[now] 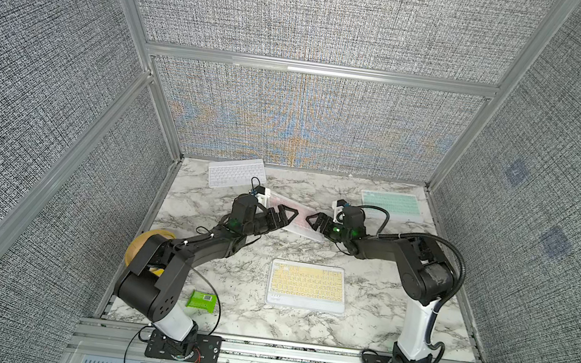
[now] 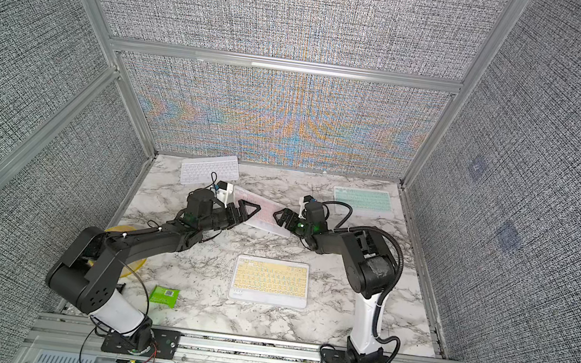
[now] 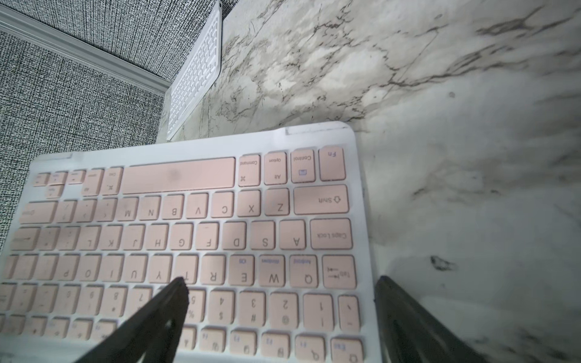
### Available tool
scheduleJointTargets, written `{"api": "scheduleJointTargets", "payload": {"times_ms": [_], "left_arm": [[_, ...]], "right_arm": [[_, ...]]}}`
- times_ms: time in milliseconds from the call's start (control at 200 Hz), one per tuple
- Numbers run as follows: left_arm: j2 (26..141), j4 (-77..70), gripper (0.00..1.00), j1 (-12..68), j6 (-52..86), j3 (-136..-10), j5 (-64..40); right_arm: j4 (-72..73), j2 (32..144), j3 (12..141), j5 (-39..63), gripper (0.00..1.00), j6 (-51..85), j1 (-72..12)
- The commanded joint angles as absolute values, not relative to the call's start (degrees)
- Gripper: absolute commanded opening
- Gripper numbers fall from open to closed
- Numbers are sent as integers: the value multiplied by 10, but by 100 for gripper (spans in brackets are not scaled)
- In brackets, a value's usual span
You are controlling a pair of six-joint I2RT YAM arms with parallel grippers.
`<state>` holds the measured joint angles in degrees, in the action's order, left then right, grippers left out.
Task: Stack the numeric keypads
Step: Pick up the numeric keypad from the center of the board.
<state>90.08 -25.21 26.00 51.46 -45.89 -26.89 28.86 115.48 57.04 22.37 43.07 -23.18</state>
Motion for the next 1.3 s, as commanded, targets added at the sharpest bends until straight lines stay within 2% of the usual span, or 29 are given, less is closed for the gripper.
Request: {"api": "scheduleJointTargets", "payload": {"times_ms": [0,90,180,265,380,460,560,755,1295], "left_arm": [[882,-162,94,258,463,-466,-241],[872,-146,85,258,459,-465,-231],[870,-137,69,258,459,-465,-228],[870,-132,59,258,458,-466,-229],[871,-120,54,258,454,-472,-230],[871,-101,54,258,449,-480,-228],[860,-84,69,256,444,-481,-219],[827,-43,72,252,431,-481,-191],[892,-103,27,250,466,-486,-255]], "right_arm": [[110,1170,560,232,95,455,-233],[109,1176,564,238,94,455,-233],[104,1179,565,240,93,456,-233],[105,1180,566,242,93,457,-234],[105,1175,565,240,92,457,-233],[102,1173,565,237,92,455,-233],[98,1173,565,236,92,453,-234],[99,1173,562,232,91,453,-234],[131,1148,551,241,90,458,-235]]}}
